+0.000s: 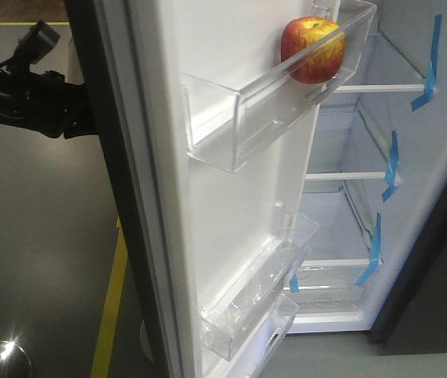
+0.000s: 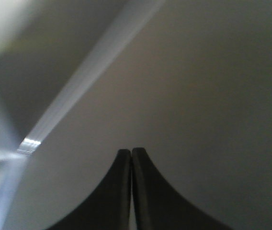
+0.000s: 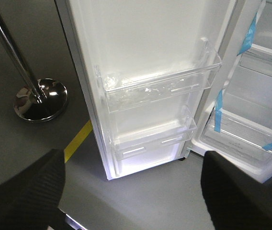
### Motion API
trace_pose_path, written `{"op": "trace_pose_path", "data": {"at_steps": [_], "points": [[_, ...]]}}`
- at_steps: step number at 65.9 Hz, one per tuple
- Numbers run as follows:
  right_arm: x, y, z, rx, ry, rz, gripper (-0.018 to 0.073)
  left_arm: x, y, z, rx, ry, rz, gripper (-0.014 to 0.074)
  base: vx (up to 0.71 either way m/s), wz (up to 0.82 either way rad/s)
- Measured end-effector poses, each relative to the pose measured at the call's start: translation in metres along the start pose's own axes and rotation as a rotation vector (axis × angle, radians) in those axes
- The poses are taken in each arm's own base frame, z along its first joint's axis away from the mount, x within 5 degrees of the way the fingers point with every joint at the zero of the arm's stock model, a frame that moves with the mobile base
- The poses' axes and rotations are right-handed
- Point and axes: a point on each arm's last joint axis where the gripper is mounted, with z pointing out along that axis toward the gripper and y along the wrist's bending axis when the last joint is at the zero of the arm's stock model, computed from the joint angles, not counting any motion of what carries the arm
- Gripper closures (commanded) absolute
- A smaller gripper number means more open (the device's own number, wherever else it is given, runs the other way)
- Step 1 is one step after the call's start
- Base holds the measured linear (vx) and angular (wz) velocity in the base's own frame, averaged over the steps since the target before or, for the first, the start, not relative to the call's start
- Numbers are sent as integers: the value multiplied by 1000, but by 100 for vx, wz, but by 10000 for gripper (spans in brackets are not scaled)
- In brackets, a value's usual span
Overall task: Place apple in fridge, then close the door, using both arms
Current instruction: 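Push the refrigerator door closed with the left gripper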
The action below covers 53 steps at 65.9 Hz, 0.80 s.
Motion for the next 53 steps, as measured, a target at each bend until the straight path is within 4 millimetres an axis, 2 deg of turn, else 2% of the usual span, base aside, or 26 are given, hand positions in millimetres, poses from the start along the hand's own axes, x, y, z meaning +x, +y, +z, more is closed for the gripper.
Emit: {"op": "trace_pose_path", "data": {"at_steps": [13, 29, 53], "points": [[0, 0, 0, 0, 0, 0, 1, 6, -23, 17, 71, 52, 47, 603, 0, 0], [0, 0, 0, 0, 0, 0, 1, 15, -65, 46, 181, 81, 156, 603, 0, 0], [0, 0, 0, 0, 0, 0, 1, 26, -121, 87, 197, -6, 307, 603, 0, 0]]}}
